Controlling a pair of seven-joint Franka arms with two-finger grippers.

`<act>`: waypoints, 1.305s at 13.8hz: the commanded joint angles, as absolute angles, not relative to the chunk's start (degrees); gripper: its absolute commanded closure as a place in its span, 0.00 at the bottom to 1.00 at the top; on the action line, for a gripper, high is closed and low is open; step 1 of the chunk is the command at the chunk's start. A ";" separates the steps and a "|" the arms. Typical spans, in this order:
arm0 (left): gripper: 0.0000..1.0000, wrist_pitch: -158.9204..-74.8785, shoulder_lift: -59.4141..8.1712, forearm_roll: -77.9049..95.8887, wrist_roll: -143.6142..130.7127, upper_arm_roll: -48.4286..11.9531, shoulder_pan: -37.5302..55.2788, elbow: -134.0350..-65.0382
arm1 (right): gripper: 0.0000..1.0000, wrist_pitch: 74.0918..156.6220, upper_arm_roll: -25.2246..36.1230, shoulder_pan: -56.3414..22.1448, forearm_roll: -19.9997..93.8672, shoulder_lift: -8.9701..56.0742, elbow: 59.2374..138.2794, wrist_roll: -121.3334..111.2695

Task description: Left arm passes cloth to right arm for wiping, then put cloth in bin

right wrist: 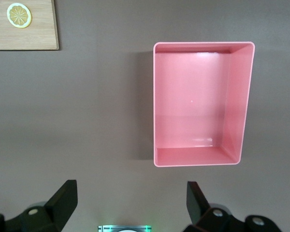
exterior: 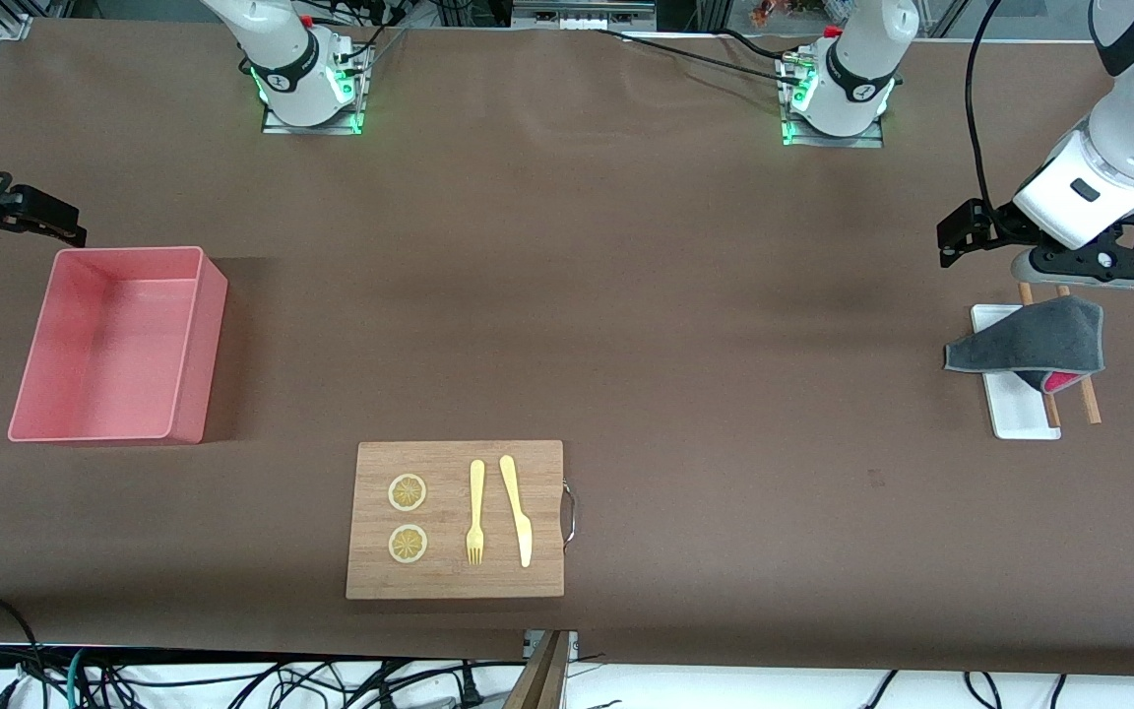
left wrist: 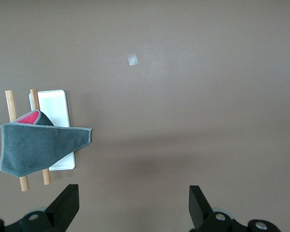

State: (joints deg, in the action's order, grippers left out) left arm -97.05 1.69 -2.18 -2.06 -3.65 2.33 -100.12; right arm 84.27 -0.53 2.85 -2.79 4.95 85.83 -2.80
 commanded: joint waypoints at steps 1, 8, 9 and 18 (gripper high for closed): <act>0.00 -95.54 0.88 -1.06 -0.88 -3.25 2.29 -98.35 | 0.00 84.29 -0.70 3.34 -2.20 5.27 84.81 -2.29; 0.00 -95.45 0.79 -0.88 -1.23 -3.25 2.29 -98.35 | 0.00 84.29 -0.09 3.43 -2.02 5.27 84.81 -2.64; 0.00 -95.36 0.88 -0.88 -1.40 -3.25 2.37 -98.35 | 0.00 84.29 -0.09 3.43 -2.02 5.27 84.81 -2.72; 0.00 -93.52 0.79 0.17 -1.06 -3.43 2.29 -98.35 | 0.00 84.37 -0.09 3.34 -1.33 5.54 84.81 -2.55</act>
